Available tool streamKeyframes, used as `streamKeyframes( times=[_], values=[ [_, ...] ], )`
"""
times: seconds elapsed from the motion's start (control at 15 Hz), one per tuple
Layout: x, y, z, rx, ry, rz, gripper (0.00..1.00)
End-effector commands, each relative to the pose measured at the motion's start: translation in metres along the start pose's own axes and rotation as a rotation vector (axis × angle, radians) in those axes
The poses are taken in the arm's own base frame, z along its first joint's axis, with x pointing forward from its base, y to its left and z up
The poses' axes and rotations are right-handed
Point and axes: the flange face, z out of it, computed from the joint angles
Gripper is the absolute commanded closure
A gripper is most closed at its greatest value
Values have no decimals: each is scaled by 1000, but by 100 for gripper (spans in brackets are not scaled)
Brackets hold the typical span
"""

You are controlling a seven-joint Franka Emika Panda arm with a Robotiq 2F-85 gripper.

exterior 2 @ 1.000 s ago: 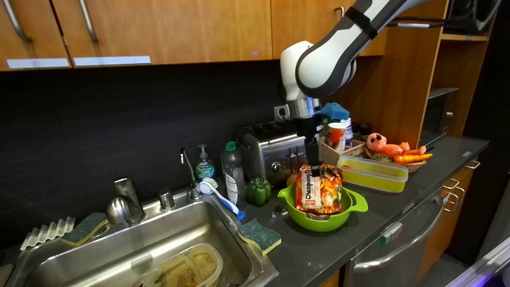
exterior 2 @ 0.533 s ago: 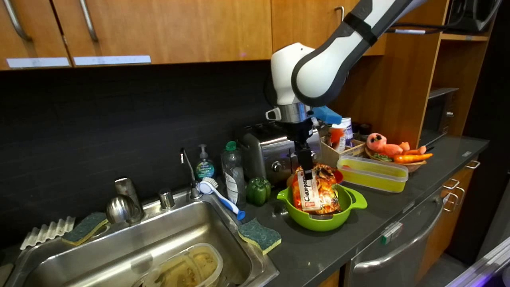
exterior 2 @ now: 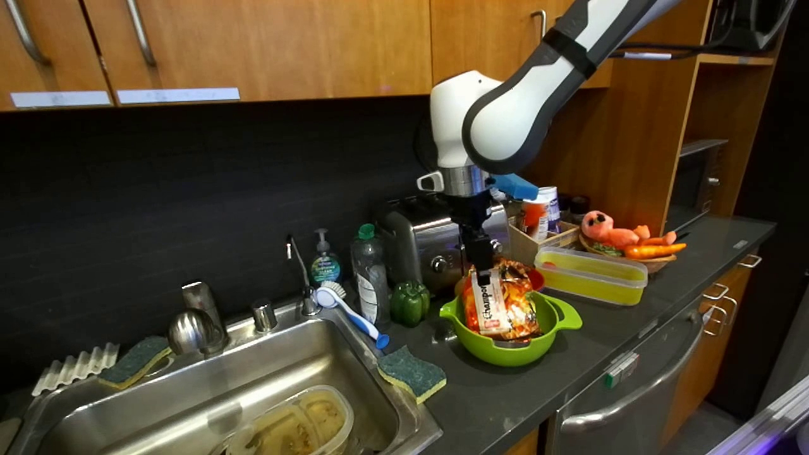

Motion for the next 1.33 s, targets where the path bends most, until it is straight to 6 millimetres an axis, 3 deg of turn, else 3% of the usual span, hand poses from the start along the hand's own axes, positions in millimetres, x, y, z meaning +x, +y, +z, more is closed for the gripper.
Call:
streamKeyframes(
  times=[0.0, 0.67, 1.27],
  values=[
    [5, 4, -5, -25, 14, -30, 0],
    [36, 16, 23, -41, 137, -355, 0],
    [41, 24, 33, -19, 132, -665, 0]
  ],
)
